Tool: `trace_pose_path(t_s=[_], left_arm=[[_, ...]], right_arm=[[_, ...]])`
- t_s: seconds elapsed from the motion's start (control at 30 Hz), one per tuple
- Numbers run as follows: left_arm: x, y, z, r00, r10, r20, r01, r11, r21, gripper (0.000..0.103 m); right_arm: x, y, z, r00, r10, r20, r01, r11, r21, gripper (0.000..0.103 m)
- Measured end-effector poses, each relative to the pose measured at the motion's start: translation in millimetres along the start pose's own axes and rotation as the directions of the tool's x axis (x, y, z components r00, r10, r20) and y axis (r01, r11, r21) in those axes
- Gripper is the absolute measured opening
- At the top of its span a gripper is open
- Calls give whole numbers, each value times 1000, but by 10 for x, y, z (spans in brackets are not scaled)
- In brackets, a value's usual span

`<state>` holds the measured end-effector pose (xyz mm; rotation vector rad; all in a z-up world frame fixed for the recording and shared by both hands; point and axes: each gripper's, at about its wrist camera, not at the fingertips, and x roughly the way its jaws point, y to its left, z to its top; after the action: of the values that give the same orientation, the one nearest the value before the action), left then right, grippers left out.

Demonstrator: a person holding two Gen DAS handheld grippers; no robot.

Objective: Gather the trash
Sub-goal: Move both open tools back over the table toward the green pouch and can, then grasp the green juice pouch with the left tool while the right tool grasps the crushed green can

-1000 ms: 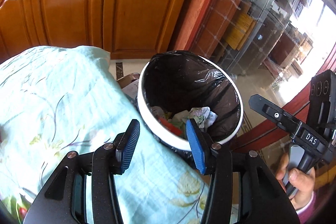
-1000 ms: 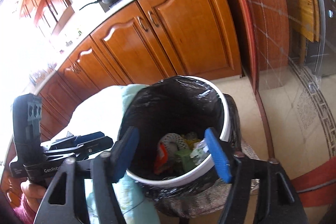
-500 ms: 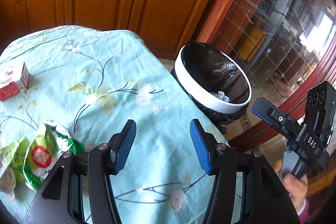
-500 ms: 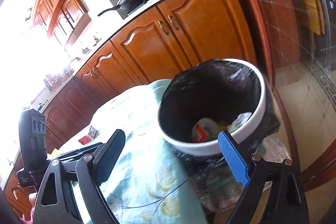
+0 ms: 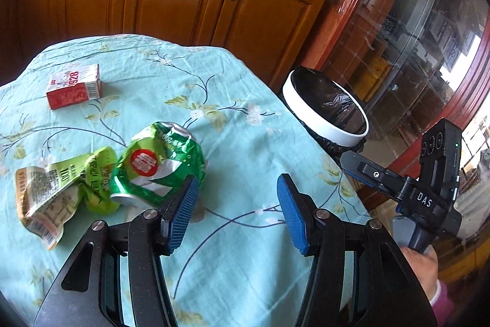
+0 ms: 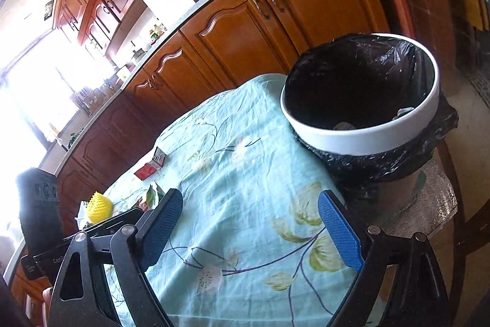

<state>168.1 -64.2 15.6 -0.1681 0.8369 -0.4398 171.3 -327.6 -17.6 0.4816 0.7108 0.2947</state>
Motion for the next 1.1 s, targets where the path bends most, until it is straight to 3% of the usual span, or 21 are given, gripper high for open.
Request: trace_pose_path(t_s=[0.5,0.73,0.83,0.93,1.1], left_arm=[[-518,737,-174,987,150,58,-148,988,-51,54],[-516,868,-115,985,173,16,-174,982,78,54],[-436,905,-78,977,215,-8,-211,965,157,55],[-329,955,-42,968,250,-32,-237,946,221,55],[-191,1072,31,964,258,-66,-233,937,262,55]], right_arm=[[313,569,-249,991,76,-112,-84,994,-70,91],[509,843,-323,969,165,-185,-180,981,-66,91],[601,918,-351,953,211,-219,-224,974,-37,91],[705,992,-385,939,234,-251,-246,969,-19,91],[884,996,-405,922,263,-284,-258,965,56,91]])
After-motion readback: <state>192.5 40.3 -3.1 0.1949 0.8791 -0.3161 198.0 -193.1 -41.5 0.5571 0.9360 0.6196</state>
